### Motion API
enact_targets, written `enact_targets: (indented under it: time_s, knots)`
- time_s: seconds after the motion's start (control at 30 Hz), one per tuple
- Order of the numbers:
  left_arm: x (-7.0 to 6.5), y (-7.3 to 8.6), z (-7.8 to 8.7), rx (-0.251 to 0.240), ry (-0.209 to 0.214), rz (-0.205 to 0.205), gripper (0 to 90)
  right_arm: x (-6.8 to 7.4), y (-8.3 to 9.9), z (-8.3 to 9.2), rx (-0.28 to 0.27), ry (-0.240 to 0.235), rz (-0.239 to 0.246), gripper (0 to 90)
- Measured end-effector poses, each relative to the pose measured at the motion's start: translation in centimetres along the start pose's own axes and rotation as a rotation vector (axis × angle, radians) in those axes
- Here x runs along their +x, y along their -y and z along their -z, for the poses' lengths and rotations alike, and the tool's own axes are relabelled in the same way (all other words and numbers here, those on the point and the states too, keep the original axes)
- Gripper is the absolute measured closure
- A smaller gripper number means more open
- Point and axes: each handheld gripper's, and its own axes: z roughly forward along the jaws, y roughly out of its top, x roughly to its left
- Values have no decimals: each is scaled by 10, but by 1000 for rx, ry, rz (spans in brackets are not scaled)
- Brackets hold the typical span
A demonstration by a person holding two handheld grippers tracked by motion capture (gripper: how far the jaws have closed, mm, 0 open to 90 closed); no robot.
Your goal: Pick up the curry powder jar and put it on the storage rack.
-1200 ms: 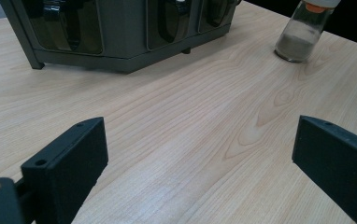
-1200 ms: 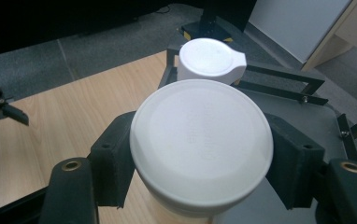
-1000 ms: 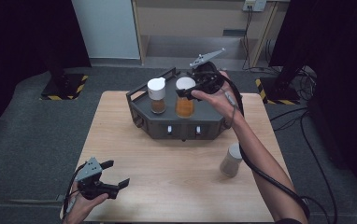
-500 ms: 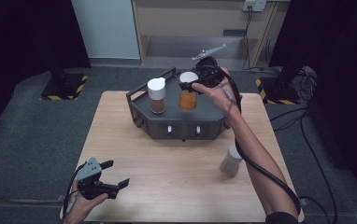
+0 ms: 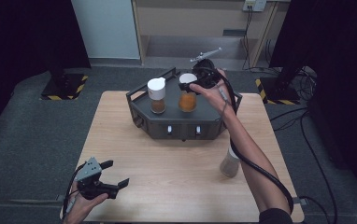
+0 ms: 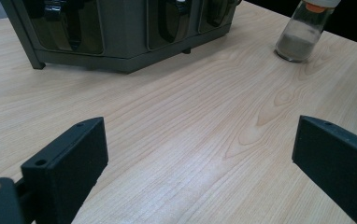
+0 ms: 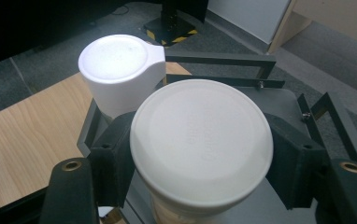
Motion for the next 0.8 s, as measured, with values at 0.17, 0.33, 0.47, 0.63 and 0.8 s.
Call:
enact_targets:
  time_s: [0.17, 0.33, 0.47, 0.63, 0.8]
  knots:
    - [-1, 0, 0, 0, -1, -4, 28, 0, 2, -8, 5, 2, -10, 341]
    - [-1, 0, 0, 1, -1, -6, 28, 0, 3, -13, 15, 12, -9, 341]
    - [-1, 0, 0, 3, -1, -7, 28, -2, 5, -16, 14, 7, -16, 341]
    - [-1, -1, -1, 5, 0, -11, 28, -2, 6, -20, 23, 15, -20, 341]
    - [-1, -1, -1, 5, 0, -11, 28, -4, 8, -22, 24, 14, -25, 341]
